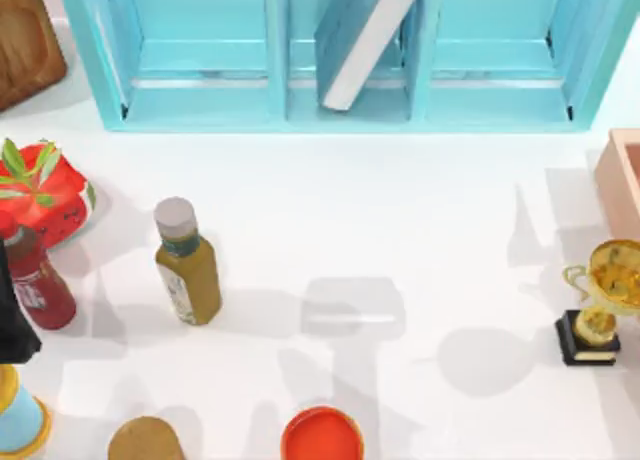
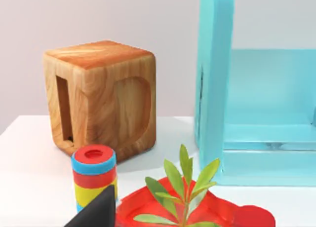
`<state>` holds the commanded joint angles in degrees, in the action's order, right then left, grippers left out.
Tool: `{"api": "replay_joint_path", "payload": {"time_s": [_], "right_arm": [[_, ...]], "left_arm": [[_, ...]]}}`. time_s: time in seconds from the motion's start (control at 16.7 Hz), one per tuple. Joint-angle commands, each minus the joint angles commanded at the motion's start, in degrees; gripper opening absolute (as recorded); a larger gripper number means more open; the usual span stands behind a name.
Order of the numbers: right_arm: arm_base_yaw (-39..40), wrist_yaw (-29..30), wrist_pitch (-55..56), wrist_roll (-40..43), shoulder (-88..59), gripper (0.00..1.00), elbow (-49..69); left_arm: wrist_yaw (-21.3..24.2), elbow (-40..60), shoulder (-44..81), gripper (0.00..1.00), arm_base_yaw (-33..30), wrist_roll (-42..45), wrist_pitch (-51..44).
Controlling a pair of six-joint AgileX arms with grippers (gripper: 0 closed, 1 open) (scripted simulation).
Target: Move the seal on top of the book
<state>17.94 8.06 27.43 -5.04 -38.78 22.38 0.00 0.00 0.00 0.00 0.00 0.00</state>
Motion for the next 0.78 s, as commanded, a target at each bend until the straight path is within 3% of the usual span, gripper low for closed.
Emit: {"api": "replay_joint_path", "payload": {"time_s": [0.36, 0.78], "right_arm": [[12.35, 9.91, 17.91, -7.58, -41.73, 1.0, 18.99], [19.81, 22.14, 26.78, -17.57, -75.02, 1.0, 36.05]], "left_arm": [[0.0, 0.0, 0.0, 1.0, 0.0, 0.0, 0.0], [0.0, 0.0, 0.0, 1.0, 0.0, 0.0, 0.0]]}}
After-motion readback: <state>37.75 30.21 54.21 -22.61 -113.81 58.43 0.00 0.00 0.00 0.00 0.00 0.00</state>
